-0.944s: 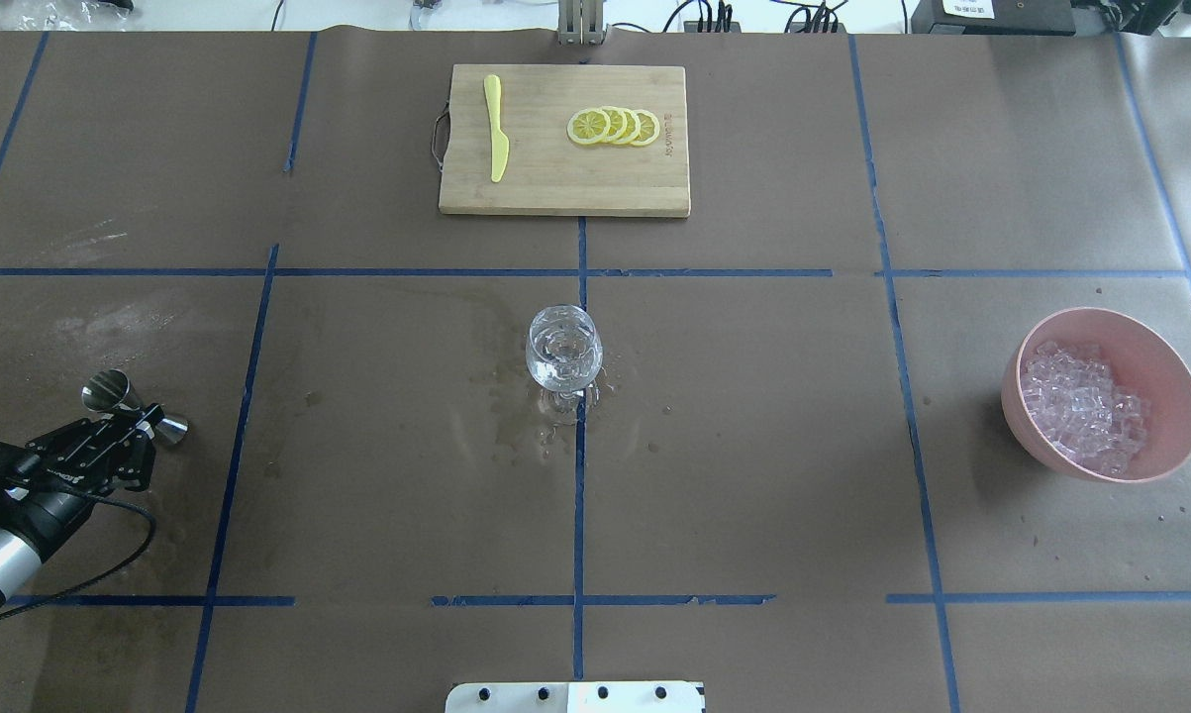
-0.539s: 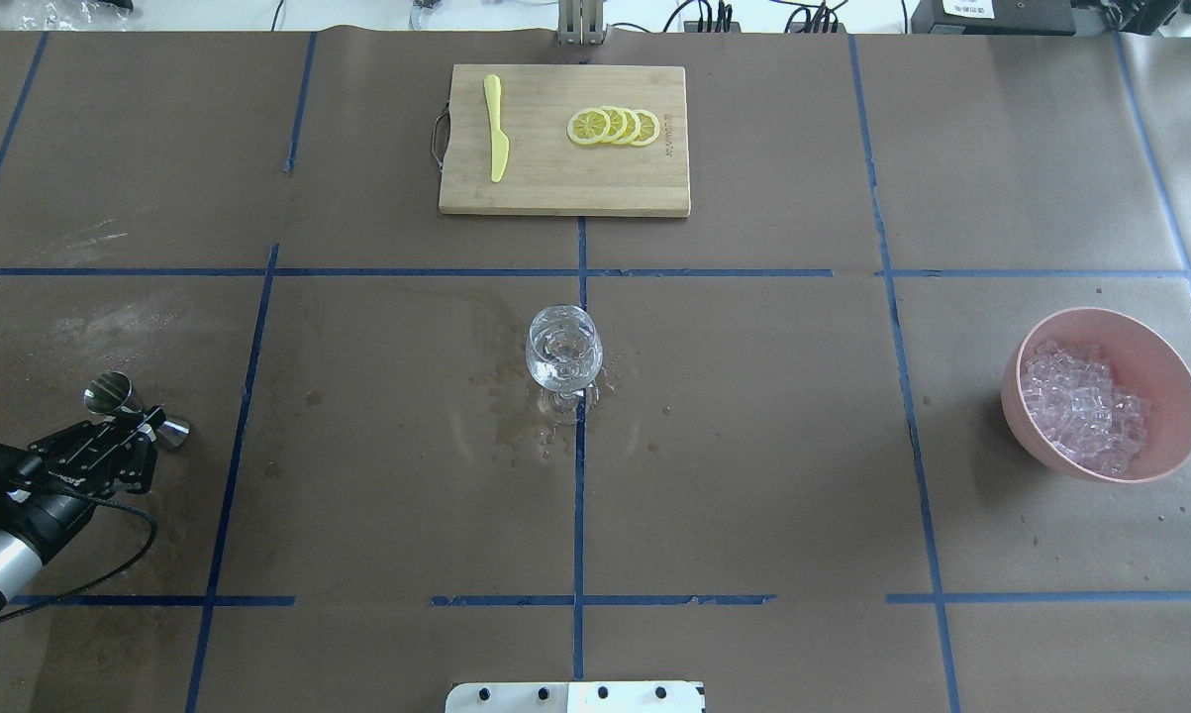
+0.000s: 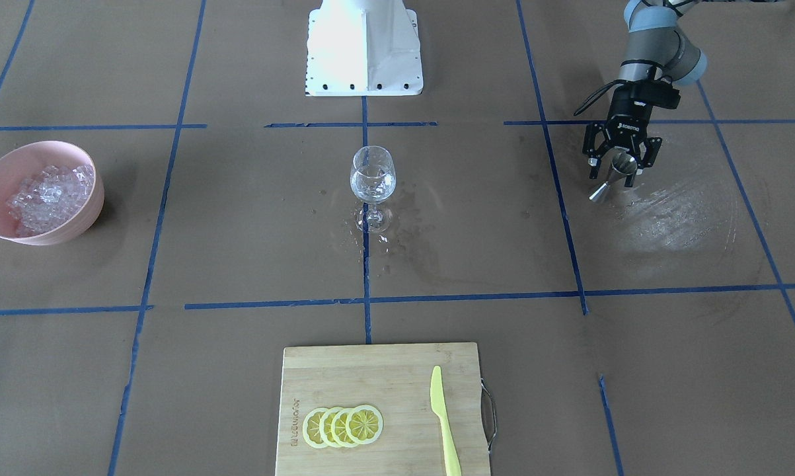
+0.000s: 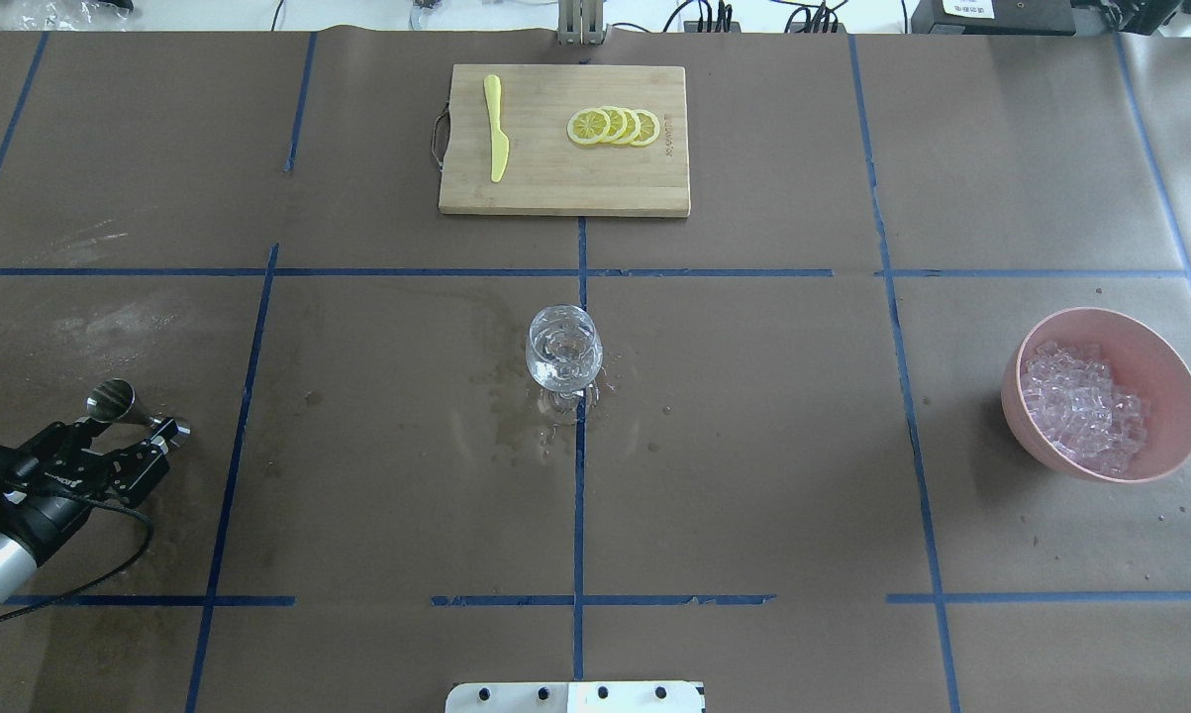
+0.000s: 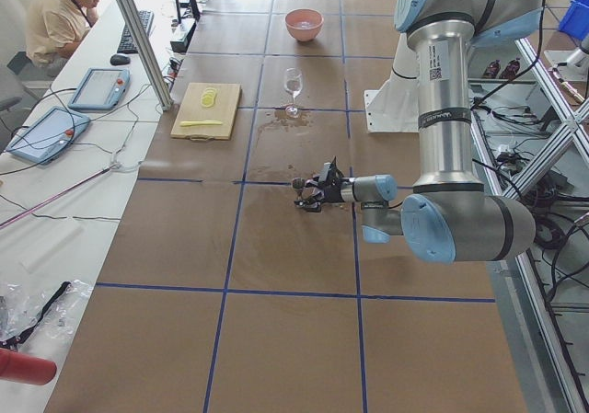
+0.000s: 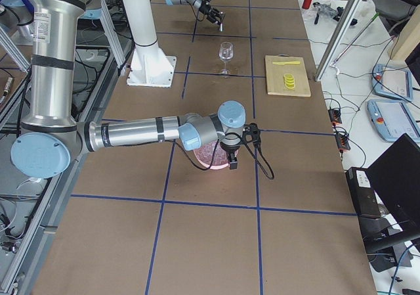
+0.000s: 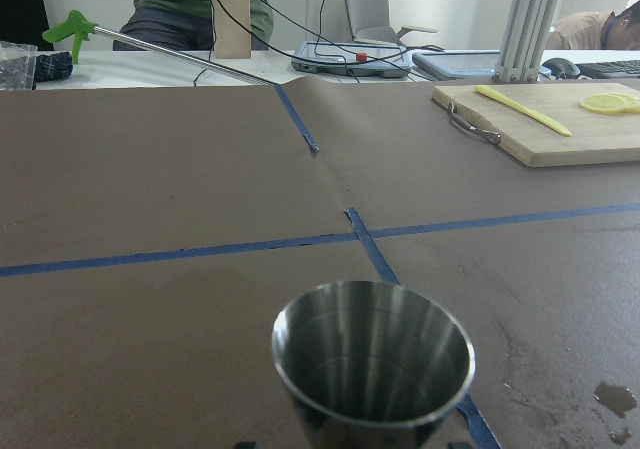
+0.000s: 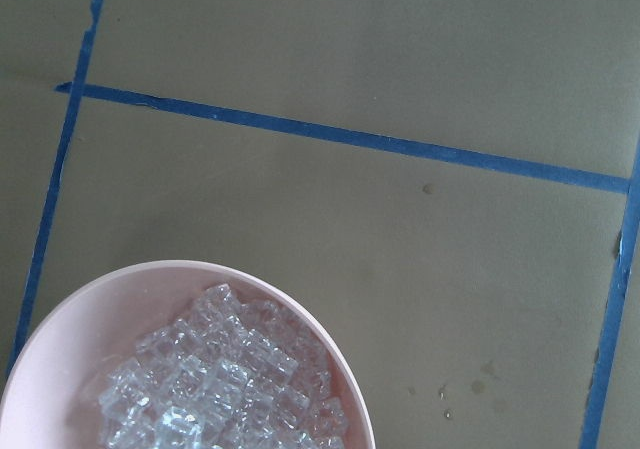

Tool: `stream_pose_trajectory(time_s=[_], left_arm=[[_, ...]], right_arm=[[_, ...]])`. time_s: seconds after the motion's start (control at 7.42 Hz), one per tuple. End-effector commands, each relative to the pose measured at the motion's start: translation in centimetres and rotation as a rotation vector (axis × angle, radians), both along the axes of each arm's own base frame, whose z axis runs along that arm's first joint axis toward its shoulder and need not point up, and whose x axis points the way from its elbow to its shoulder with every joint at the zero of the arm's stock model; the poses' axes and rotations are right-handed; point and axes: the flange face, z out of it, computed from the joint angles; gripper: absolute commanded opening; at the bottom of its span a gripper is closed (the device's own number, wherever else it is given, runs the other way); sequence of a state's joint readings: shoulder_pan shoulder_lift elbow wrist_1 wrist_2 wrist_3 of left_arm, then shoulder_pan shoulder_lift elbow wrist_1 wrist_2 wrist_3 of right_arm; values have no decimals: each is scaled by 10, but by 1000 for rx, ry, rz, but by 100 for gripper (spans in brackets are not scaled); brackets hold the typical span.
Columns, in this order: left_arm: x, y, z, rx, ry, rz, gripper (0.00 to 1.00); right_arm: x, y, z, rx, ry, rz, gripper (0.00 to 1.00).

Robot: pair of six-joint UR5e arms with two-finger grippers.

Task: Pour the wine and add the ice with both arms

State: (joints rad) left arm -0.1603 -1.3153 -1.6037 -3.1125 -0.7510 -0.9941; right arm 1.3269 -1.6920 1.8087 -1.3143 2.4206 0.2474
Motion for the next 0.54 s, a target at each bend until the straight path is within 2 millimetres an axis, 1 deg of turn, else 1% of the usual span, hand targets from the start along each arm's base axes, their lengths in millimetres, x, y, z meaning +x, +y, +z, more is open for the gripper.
stream_pose_trajectory(time_s=[0.0,0.13,0.27,0.4], left_arm=[[-32,13,-10,7,-50,136,90],[-42,20,-10,-16,-69,206,90],[-34,26,-14,-45,-94,291,90],[-27,33,-23,-81,-99,398,91]], right_arm=[[0,0,-2,3,-1,1,100],[0,1,-4,6,-2,1,100],[1,3,-1,0,0,1,100],[1,3,-1,0,0,1,100]])
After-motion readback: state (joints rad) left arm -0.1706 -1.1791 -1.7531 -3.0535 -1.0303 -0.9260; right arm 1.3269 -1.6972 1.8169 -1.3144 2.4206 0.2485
